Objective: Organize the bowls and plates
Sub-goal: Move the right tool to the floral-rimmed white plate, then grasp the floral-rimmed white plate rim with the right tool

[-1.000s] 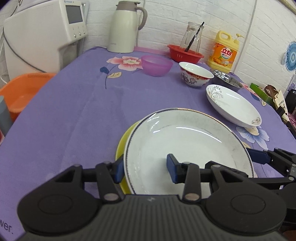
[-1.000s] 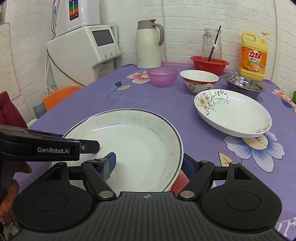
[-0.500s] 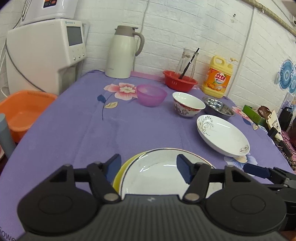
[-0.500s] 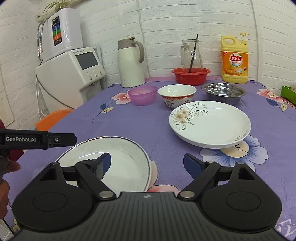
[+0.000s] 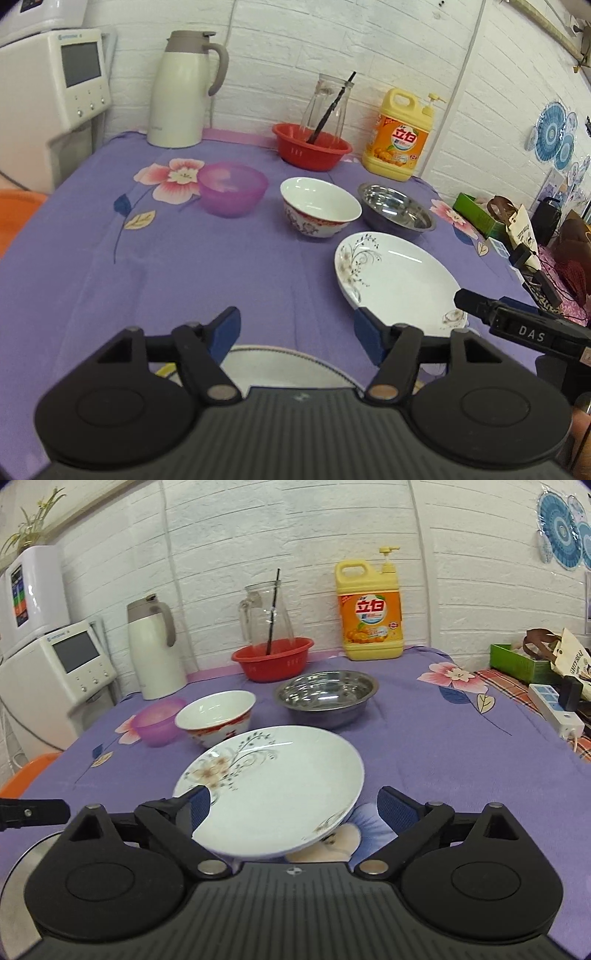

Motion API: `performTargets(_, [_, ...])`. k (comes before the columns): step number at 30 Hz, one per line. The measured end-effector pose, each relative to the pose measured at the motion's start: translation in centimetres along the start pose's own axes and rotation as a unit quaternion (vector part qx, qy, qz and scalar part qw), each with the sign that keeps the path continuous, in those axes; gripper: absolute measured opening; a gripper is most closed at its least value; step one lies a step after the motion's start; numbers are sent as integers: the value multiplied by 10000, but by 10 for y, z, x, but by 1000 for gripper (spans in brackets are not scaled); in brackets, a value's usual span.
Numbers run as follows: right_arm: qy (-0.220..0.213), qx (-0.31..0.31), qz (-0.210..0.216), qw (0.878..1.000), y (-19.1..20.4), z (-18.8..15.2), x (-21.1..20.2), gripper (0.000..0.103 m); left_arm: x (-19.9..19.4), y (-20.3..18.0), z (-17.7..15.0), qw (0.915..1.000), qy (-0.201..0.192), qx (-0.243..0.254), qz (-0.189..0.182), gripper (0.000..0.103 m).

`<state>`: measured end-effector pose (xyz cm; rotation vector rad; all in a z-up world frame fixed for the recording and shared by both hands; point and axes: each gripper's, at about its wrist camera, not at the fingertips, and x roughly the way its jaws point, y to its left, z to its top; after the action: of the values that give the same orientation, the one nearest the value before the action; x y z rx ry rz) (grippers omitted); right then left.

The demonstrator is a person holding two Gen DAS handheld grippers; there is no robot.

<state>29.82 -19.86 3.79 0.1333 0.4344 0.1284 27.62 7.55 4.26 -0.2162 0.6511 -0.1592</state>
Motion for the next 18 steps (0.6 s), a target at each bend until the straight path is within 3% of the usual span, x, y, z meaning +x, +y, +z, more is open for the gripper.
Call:
performTargets(7, [613,109,-194,9979,-18,2,59,103,79,-27,36,9972,672,239,213,66])
performTargets(12, [716,129,-76,9973,-17,-3,63,103,116,-26,39,9956,880,-93,-319,66])
performTargets(18, [685,7,-110,9976,-12,-5,66,103,136,-33,37,9950,963,121,-233,66])
